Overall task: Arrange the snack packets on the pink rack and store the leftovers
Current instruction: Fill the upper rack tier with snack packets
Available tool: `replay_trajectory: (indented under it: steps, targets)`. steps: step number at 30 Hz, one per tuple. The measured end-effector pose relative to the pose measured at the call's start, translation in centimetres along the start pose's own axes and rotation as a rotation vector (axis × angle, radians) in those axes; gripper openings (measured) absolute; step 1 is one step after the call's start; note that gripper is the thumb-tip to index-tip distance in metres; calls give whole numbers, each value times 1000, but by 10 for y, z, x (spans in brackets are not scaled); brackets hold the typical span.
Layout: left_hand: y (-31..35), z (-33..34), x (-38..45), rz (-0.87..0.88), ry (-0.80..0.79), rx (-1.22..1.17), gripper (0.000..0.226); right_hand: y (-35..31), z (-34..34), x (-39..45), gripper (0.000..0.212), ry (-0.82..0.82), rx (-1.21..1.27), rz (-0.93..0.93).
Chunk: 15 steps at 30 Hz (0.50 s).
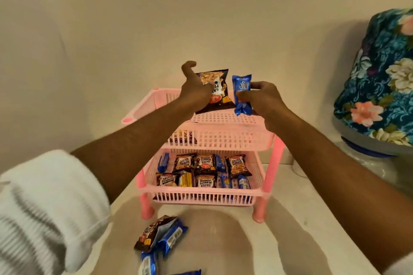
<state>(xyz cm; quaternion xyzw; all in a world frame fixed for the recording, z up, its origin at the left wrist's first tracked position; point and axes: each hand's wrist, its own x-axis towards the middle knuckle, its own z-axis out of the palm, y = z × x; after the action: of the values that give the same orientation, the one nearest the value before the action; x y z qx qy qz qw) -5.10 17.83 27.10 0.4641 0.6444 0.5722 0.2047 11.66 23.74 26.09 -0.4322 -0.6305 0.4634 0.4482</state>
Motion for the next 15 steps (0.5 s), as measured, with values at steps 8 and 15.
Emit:
replay_trajectory:
  steps: [8,15]
  targets:
    - [-44,20,34,-111,-497,634,53,31,11,44,47,-165,-571,162]
    - [-38,27,43,59,-683,1315,58,35,15,52,31,-386,-850,172]
